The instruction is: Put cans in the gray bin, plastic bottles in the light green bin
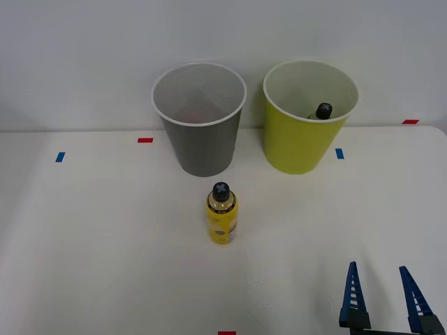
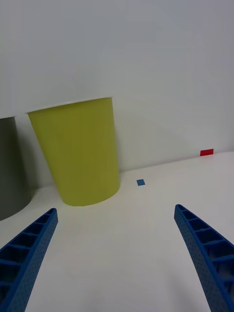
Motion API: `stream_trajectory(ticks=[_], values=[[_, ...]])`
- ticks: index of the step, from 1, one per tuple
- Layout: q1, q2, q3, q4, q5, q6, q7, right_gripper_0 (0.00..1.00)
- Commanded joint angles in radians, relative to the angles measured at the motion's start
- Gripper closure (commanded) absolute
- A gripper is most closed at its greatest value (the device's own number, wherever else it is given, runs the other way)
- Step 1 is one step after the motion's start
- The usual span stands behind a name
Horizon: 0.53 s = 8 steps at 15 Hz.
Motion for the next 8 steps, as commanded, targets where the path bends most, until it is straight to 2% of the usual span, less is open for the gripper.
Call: stream_trajectory(ticks=[1,8], values=[[0.000,0.000,0.000,0.000,0.000,0.000,0.000,0.17],[0.000,0.000,0.000,0.000,0.000,0.000,0.000,0.18]])
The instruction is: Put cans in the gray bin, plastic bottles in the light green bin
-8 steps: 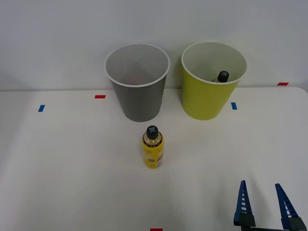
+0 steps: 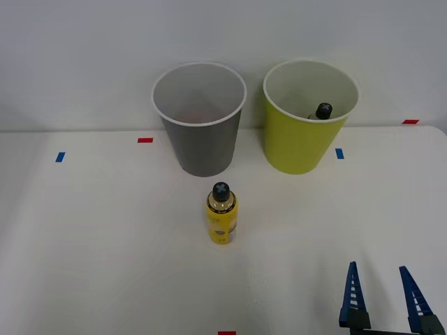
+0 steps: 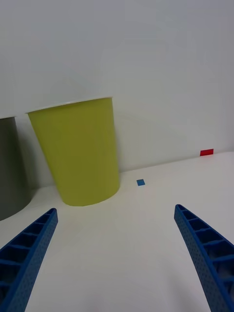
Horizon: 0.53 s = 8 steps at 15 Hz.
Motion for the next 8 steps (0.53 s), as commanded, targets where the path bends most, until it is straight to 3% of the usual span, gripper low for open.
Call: stream_trajectory(ticks=[1,8], values=[[0.000,0.000,0.000,0.000,0.000,0.000,0.000,0.18],[0.000,0.000,0.000,0.000,0.000,0.000,0.000,0.17]])
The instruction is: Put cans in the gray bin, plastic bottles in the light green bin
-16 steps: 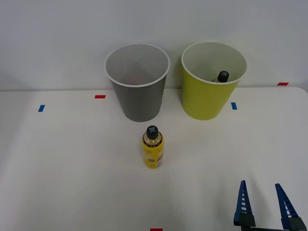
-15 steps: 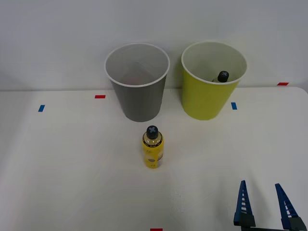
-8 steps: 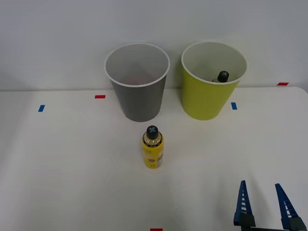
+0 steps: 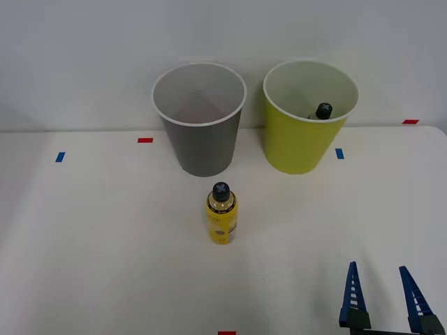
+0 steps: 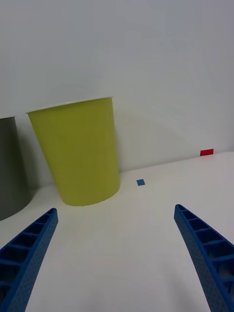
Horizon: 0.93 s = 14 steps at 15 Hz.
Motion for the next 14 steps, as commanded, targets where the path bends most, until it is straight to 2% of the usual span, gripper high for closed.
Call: stream_trajectory(ticks=[1,14], values=[[0.000,0.000,0.000,0.000,0.000,0.000,0.000,0.18],[0.000,0.000,0.000,0.000,0.000,0.000,0.000,0.17]])
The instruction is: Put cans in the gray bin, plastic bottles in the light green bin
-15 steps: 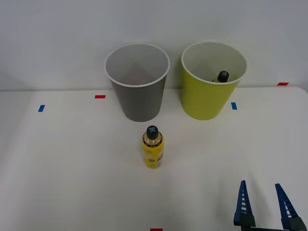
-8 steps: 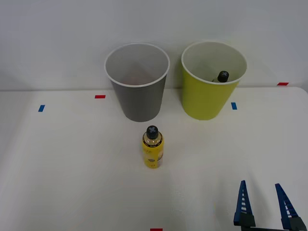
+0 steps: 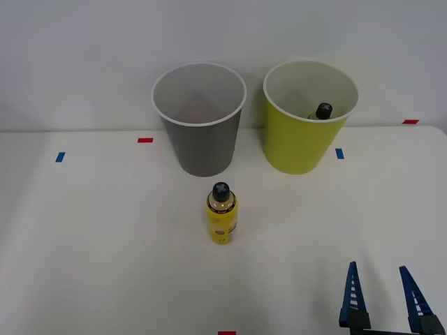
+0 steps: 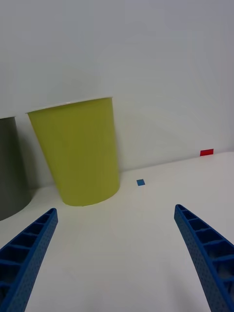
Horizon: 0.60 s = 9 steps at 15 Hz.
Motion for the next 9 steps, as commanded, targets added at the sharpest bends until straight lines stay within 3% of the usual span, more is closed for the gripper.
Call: stream_trajectory(ticks=[1,9], values=[[0.000,0.000,0.000,0.000,0.000,0.000,0.000,0.17],[0.000,0.000,0.000,0.000,0.000,0.000,0.000,0.18]])
